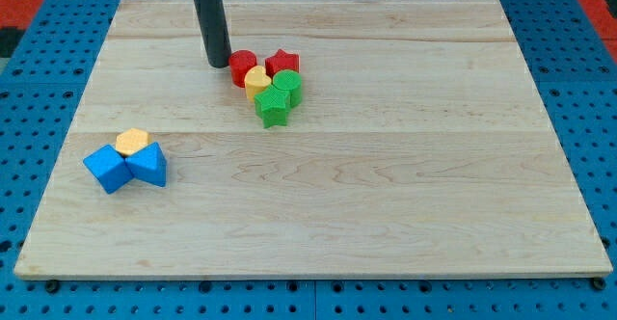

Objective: Push the blue cube along with yellow hexagon towards the group of blocks

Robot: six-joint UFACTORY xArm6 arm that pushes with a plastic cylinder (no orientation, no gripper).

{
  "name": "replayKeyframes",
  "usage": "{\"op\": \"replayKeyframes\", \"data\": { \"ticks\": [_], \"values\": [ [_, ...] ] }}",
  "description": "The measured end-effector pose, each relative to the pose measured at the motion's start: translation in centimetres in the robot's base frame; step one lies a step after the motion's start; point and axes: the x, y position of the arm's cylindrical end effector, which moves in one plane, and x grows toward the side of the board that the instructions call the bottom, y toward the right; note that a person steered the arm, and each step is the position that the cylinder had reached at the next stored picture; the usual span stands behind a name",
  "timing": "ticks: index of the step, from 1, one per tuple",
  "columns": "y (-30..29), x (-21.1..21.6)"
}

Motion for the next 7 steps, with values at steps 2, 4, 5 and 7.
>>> {"op": "replayKeyframes", "data": {
  "ticks": [2, 4, 5, 7],
  "values": [
    [-7.1, 1.0],
    [-11.7, 8.0],
    [-14.7, 10.7],
    [-18.3, 18.9]
  ]
}}
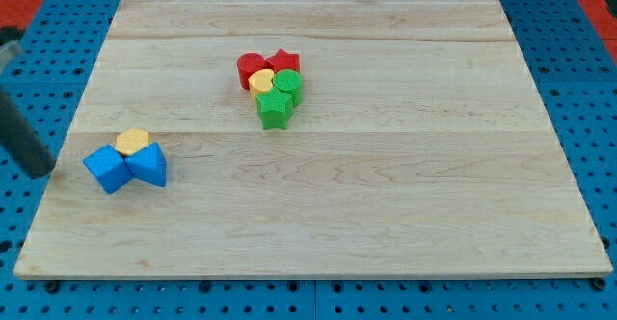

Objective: Push the blue cube along with yellow hexagon towards the group of blocks

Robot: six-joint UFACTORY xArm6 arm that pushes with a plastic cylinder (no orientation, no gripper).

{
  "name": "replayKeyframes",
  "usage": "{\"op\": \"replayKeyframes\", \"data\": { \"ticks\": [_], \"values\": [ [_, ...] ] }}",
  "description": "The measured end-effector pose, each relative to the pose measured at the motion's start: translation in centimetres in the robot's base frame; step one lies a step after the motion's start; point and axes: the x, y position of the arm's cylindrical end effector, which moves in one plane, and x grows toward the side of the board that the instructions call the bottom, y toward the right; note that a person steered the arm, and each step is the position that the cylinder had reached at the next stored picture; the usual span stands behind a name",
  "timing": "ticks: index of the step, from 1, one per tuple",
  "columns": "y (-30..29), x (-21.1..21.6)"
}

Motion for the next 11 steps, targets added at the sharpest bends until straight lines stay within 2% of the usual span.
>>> {"op": "replayKeyframes", "data": {
  "ticks": [1, 2, 3, 5, 11],
  "values": [
    [3.2, 1.4],
    [3.8, 0.4],
    [8.1, 0.1],
    [9.4, -4.7],
    [16.3, -9.7]
  ]
}}
